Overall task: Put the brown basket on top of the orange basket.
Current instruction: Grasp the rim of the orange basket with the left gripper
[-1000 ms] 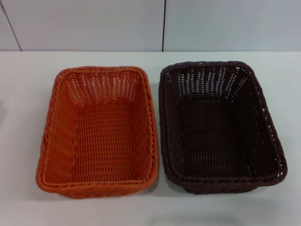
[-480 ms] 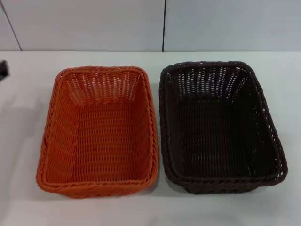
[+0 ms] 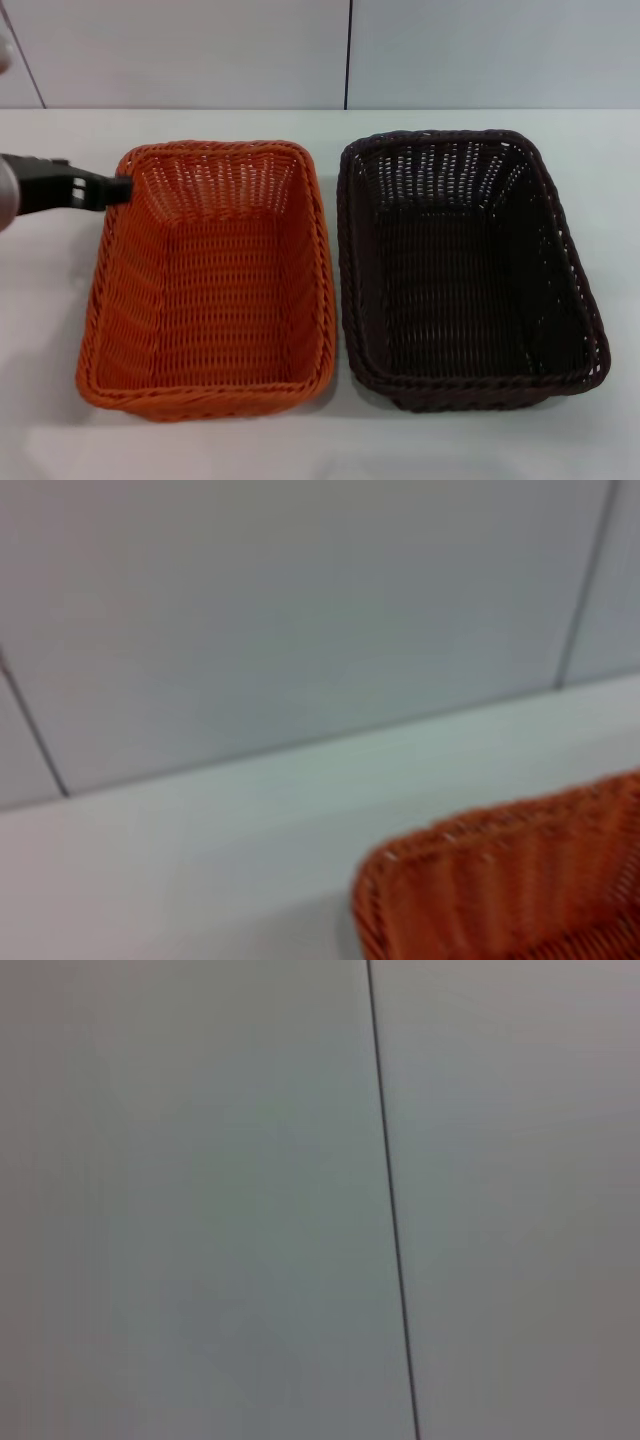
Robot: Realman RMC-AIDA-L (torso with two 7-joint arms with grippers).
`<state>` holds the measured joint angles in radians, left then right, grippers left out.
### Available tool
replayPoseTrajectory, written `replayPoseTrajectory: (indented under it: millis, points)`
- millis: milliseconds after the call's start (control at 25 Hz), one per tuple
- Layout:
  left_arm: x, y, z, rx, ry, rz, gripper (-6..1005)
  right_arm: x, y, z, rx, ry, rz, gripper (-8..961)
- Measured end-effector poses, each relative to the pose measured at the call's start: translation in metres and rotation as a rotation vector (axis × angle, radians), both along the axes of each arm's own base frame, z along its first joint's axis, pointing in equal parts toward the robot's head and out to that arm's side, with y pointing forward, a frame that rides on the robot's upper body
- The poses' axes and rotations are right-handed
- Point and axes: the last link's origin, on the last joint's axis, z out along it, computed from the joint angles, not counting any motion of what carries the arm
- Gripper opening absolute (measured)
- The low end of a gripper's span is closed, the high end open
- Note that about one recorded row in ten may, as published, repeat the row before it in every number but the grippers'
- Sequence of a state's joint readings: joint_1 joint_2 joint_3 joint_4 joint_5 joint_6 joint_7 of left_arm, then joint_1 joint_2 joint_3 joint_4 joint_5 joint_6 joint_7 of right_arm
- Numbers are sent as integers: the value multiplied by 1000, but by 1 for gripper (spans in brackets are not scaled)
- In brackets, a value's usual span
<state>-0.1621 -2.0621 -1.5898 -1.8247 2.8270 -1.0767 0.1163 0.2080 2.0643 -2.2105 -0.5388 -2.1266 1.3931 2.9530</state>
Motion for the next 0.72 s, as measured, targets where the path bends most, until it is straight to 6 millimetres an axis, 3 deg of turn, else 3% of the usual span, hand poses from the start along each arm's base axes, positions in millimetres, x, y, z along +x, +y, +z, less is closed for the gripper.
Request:
replayPoseTrajectory:
  millis: [200, 720]
  points:
    - [7, 0, -12, -69, 7, 56, 694, 6, 3, -5, -43, -6, -32, 615]
    - [-21, 8, -30, -136, 54, 180, 688, 7, 2, -7, -48, -6, -37, 615]
